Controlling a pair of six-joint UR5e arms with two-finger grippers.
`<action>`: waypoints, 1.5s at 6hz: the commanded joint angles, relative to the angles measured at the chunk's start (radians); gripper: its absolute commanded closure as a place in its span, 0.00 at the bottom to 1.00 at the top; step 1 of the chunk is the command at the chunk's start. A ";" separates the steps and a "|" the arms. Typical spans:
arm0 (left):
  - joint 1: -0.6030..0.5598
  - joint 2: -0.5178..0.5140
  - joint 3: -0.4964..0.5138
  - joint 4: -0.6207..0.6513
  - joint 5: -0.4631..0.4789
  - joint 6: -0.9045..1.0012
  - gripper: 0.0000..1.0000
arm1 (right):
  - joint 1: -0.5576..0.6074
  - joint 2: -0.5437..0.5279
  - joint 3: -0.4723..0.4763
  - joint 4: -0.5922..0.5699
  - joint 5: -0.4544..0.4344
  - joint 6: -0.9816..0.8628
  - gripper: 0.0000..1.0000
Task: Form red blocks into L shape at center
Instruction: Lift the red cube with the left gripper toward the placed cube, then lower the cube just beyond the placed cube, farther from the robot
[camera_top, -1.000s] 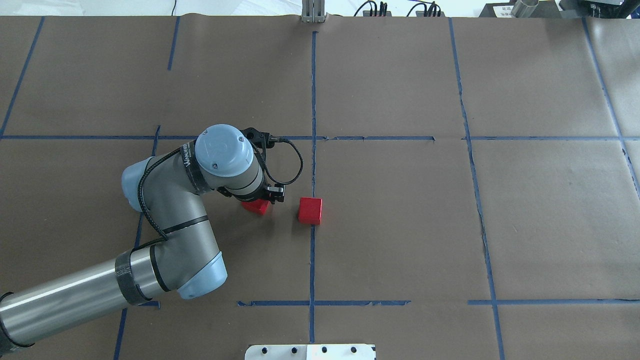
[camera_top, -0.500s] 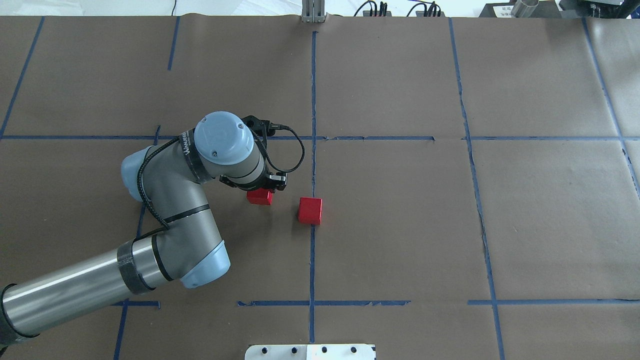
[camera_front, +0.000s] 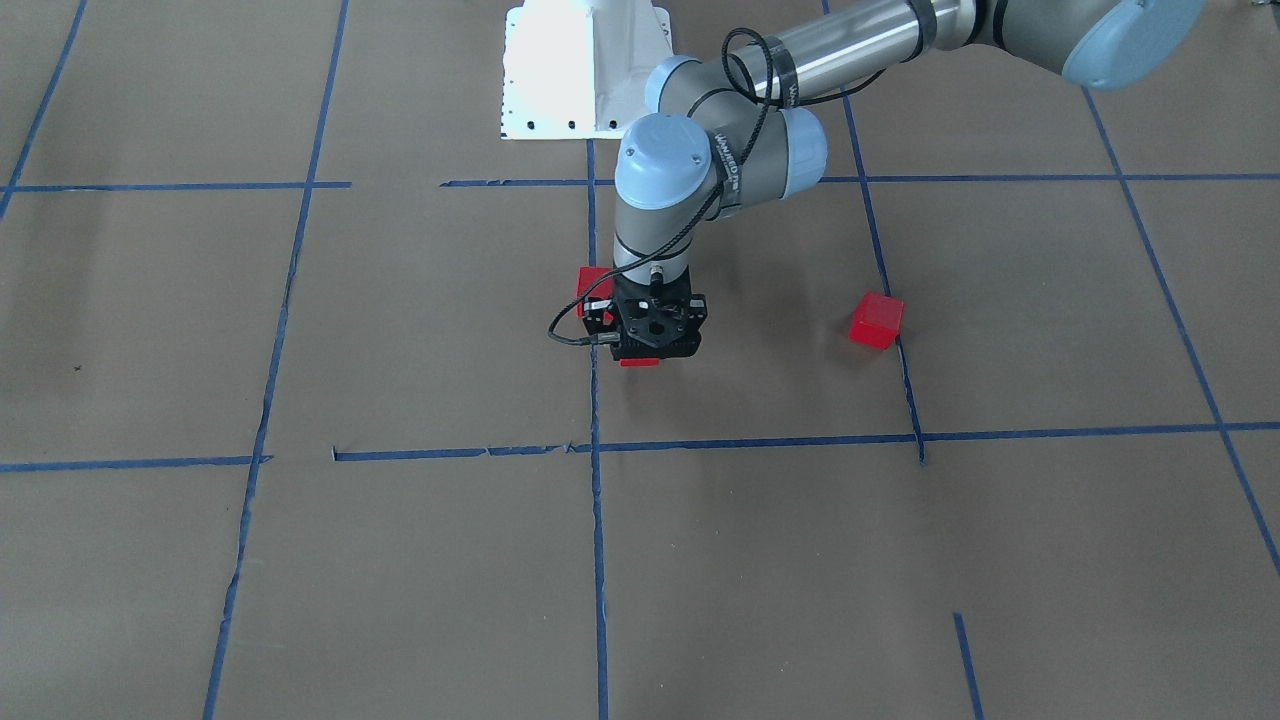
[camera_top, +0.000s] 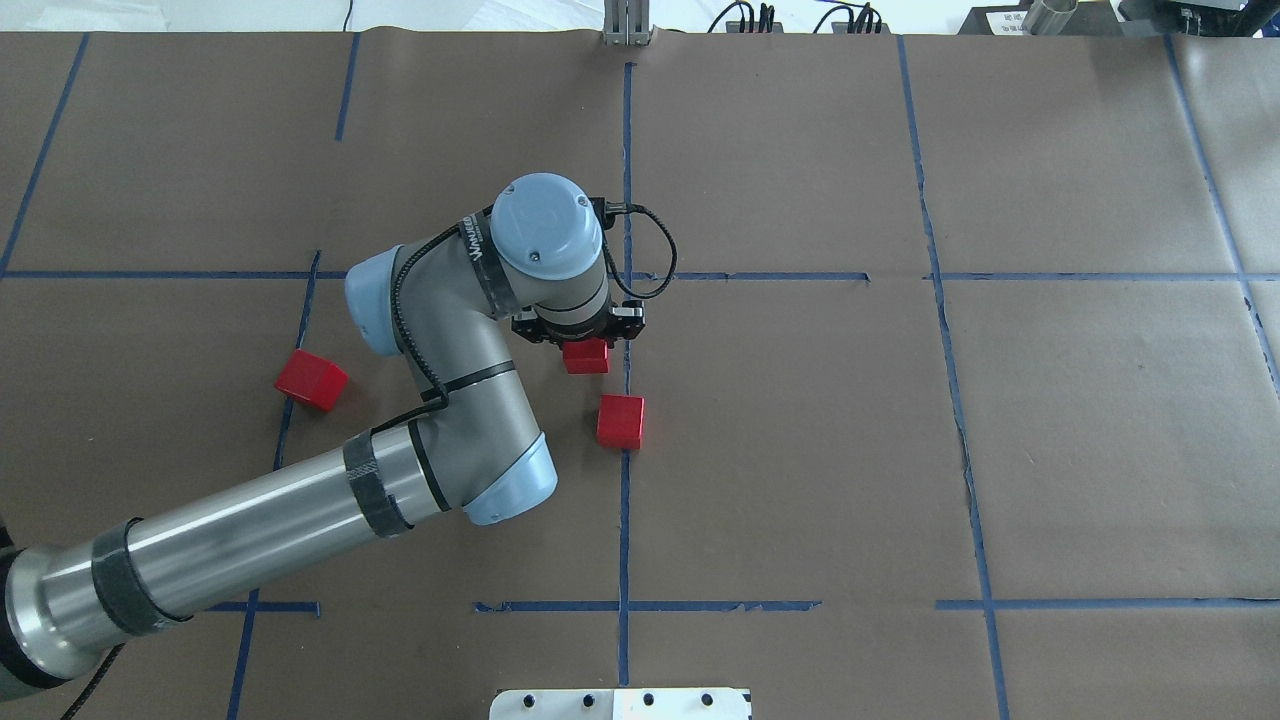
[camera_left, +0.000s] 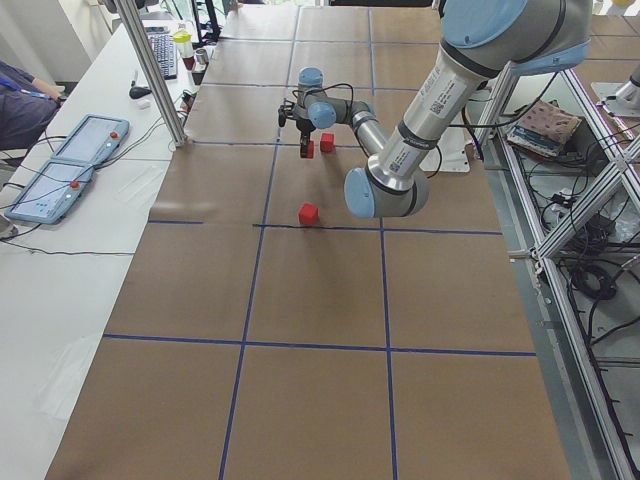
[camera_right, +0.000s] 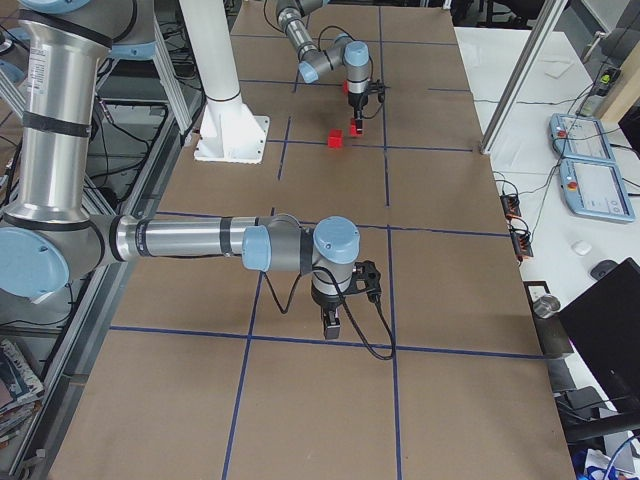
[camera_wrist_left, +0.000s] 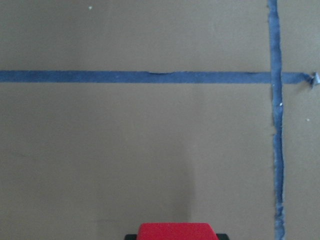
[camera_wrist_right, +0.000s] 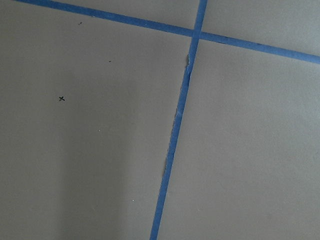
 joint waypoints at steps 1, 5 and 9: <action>0.039 -0.052 0.059 -0.001 0.020 -0.009 0.91 | -0.001 0.000 -0.001 0.000 0.000 0.000 0.00; 0.064 -0.051 0.057 -0.003 0.037 0.000 0.91 | 0.000 0.002 0.000 0.001 0.000 0.000 0.00; 0.064 -0.040 0.052 -0.001 0.037 0.002 0.91 | 0.000 0.002 -0.001 0.001 0.000 0.000 0.00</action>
